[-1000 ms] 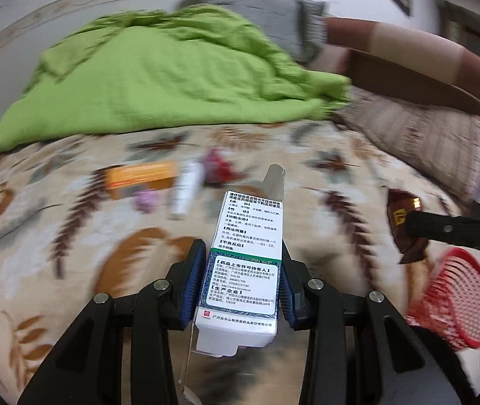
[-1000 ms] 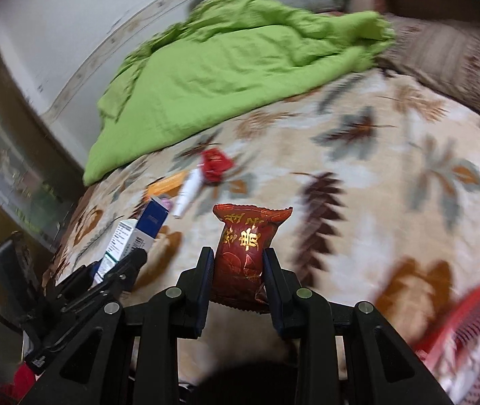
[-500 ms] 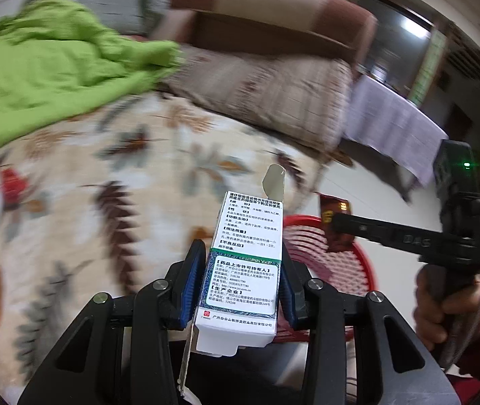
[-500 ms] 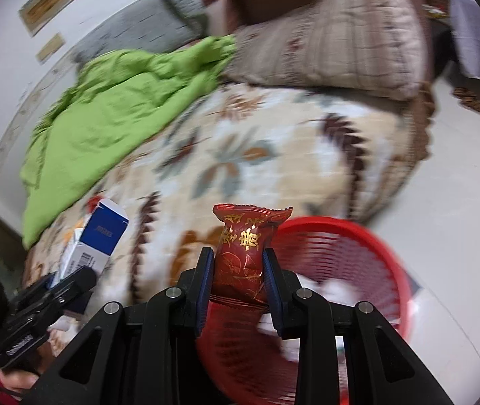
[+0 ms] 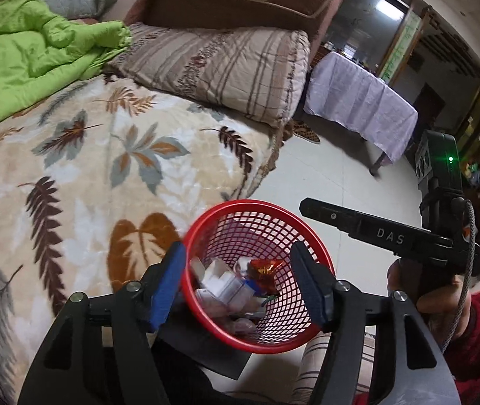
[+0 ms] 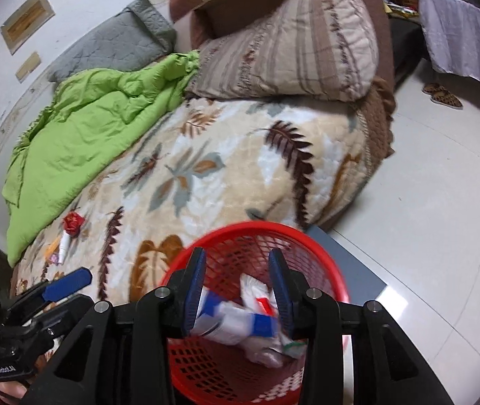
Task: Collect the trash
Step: 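Carry both items over the red basket and open both tools to drop them, then move both tools back over the remaining trash on the bed, then grasp the purple crumpled paper with the left tool while the right tool grasps the white spray bottle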
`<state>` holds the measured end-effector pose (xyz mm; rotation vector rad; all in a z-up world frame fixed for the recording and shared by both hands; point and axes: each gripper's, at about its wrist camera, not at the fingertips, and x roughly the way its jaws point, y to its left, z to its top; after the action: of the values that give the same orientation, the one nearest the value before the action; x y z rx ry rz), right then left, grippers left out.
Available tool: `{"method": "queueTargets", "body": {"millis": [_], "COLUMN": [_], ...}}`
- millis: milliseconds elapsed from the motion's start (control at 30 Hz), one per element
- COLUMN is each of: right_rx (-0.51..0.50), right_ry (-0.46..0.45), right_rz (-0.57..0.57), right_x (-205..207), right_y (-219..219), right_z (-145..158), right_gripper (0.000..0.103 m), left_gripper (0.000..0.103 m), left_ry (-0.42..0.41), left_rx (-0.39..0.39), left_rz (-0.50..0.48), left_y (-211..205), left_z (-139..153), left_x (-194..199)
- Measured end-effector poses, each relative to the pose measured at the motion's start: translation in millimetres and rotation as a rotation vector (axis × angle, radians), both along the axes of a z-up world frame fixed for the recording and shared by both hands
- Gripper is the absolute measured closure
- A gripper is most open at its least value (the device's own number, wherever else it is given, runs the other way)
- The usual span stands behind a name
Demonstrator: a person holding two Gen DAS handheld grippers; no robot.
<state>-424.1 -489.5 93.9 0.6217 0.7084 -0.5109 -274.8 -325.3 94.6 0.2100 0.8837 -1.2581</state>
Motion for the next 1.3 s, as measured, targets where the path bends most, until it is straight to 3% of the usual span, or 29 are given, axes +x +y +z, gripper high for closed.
{"method": "queueTargets", "body": {"millis": [200,600,933,1067,1300], "right_rx": [-0.004,-0.036,-0.040,-0.040,-0.024], "right_ry": [-0.035,-0.009,0.009,0.000,0.008], "right_rz": [0.106,0.444,0.610,0.629,0.642], "right_x": [39,161,223,235,249], "right_y": [27,140,205,213,211], "right_z": [6,-3,-8,-4,-9], "right_gripper": [0.061,0.056,0.056,0.056,0.056], "left_gripper": [0.035,0.035,0.035,0.035,0.038], "left_ry": [-0.026,-0.034,-0.029,0.037,0.078], "left_rx": [0.004,0.041,0.074,0.069,0.100], "left_rz": [0.133,0.541,0.823,0.871,0.922], "left_y": [43,173,270,283,273], "left_z": [0,-9,-12,-25,-58], "left_x": [26,106,182,225,289]}}
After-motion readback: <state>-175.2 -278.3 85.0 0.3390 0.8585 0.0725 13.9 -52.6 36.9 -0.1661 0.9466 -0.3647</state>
